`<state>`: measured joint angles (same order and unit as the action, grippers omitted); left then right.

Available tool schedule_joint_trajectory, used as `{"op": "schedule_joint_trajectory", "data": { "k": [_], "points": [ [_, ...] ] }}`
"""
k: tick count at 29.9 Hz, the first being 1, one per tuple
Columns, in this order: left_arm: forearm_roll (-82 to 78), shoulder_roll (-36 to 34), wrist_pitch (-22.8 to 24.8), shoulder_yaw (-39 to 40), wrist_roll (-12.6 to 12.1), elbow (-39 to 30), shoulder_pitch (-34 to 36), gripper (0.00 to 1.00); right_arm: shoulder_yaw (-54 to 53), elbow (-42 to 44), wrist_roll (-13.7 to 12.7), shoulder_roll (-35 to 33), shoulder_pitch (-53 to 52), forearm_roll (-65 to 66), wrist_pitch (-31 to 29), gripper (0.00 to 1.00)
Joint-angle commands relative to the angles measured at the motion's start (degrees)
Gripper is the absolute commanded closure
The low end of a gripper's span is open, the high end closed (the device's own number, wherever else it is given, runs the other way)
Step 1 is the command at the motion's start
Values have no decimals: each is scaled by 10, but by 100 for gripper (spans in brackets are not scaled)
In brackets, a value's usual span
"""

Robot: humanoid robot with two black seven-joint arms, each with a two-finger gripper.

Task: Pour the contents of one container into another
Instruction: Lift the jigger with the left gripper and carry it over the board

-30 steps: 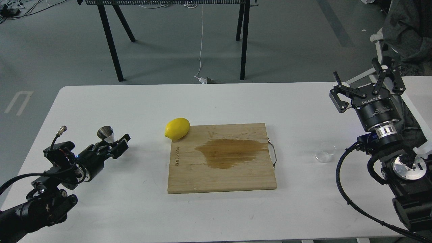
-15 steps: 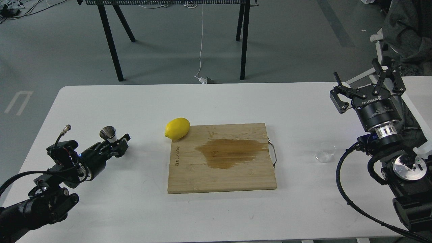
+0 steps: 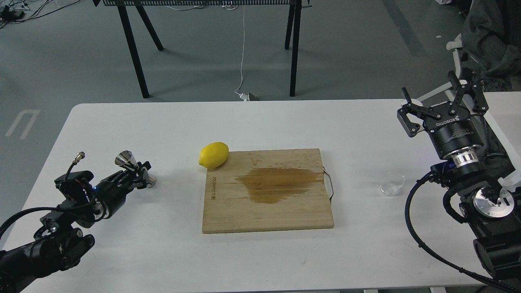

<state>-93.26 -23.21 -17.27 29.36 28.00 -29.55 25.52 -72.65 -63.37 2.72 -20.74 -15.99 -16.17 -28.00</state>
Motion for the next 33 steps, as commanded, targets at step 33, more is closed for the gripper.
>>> {"op": "schedule_joint_trajectory", "data": {
  "k": [33],
  "points": [
    [7,61,159,-9,0,-202,207,91,6,32,0,0,-13,1,0,1]
  ]
}}
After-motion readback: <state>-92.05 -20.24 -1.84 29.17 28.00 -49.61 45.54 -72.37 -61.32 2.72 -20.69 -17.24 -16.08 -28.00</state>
